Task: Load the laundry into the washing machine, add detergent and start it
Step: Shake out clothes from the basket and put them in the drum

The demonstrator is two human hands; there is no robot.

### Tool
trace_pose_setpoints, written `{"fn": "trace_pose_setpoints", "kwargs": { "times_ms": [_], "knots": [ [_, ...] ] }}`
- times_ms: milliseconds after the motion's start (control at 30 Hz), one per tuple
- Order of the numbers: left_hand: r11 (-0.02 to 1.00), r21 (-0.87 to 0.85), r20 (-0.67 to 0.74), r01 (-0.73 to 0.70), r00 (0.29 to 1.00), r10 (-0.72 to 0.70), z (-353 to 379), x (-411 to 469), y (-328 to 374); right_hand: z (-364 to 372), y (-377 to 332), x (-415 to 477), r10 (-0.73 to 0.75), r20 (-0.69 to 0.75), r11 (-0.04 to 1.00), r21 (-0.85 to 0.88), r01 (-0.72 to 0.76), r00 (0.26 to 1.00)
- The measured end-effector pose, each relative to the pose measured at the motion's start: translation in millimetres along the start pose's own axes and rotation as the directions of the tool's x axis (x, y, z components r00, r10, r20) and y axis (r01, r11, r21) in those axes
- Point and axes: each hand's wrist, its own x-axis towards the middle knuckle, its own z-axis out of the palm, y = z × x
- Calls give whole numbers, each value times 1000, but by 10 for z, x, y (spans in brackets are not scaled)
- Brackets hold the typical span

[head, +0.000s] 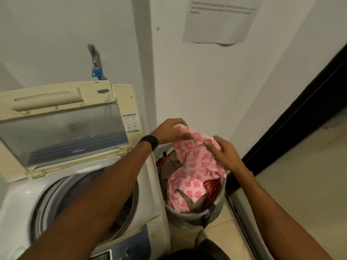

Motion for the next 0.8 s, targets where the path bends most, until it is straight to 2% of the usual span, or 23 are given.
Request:
{"fn": "trace_pose_setpoints", "kwargs": {
  "times_ms": [67,167,233,300,367,433,567,633,700,800],
  "knots": [
    [999,-10,-20,-54,998,53,-1,19,-3,-138,-191,100,-32,-80,999,25,34,996],
    [964,-256,-122,-68,992,38,45,18,267,-244,-464,257,-62,-150,996,56,71,987],
    [966,-232,-192,-116,979,71,69,39,414,-218,-626,348,-84,-167,993,63,96,982],
    [948,-281,-165,-146,981,102,114,54,516,-140,-767,416,-103,-156,993,33,109,983],
    [929,-336,-124,-155,985,119,175,49,591,-59,-851,449,-64,-182,997,24,69,981],
    [937,-317,-157,-148,982,103,243,36,614,-3,-879,440,-1,-214,999,36,9,977],
    [950,-294,-329,-105,944,3,211,41,524,22,-893,308,113,-75,991,83,-107,991],
    [952,-296,-363,-72,931,-42,125,43,487,-52,-825,223,154,-13,981,119,-151,988],
    [958,-279,-364,-64,930,-44,76,30,481,-178,-755,150,132,25,982,135,-134,991],
    [942,-326,-390,-86,919,-51,58,23,480,-347,-697,119,120,-32,956,272,-107,992]
  ]
}}
